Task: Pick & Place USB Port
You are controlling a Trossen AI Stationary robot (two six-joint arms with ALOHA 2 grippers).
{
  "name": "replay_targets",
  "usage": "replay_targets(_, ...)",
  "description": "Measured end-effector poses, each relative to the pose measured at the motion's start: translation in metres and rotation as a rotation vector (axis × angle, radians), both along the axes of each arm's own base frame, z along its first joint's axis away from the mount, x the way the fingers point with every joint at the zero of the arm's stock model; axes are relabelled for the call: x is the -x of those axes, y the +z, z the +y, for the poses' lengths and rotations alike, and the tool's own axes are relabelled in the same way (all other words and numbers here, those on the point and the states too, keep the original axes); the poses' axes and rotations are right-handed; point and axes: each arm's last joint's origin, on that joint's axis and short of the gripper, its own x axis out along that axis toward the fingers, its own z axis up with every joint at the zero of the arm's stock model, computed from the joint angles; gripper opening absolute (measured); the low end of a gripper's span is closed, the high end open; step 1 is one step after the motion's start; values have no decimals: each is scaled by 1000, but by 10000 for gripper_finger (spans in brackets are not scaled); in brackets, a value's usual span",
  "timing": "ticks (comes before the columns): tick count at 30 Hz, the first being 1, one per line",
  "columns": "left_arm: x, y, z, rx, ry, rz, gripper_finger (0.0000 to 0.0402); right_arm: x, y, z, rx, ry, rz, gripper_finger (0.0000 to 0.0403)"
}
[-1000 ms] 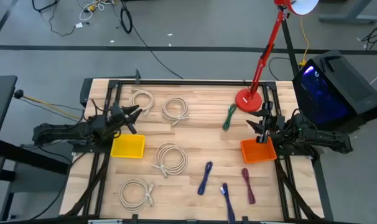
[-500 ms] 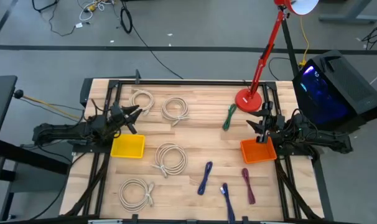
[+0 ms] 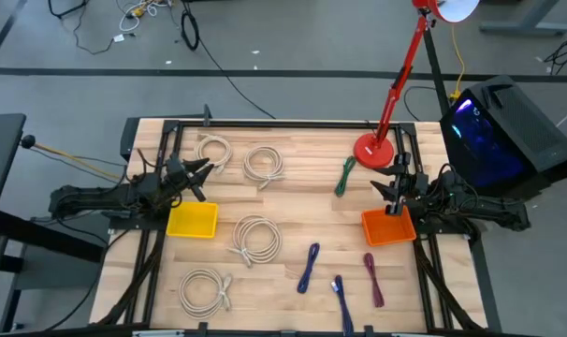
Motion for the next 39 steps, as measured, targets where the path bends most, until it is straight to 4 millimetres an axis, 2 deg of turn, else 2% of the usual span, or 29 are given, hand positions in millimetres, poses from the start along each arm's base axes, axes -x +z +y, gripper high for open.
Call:
replay_targets(8, 1, 3, 1, -20, 31, -12, 131, 1, 1, 0, 2, 0, -16, 174)
replay_targets(20, 0, 4, -1, 72, -35, -106, 131, 9, 18, 1, 26, 0, -207, 174)
replay_targets(25, 0, 6, -1, 91, -38, -138, 131, 12, 23, 0, -33, -24, -275, 174)
replay_targets(30, 1, 15, -1, 26, -55, -190, 131, 14, 25, -1, -109, -10, -317, 174)
replay_targets(33, 3, 26, 1, -38, 4, -153, 131, 14, 25, -1, -99, -15, -323, 174)
replay_targets(35, 5, 41, 4, -63, 65, -103, 131, 15, 26, -1, -92, -18, -333, 174)
replay_targets(39, -4, 95, 11, -127, 66, 30, 131, 14, 35, -1, -85, -22, -325, 174)
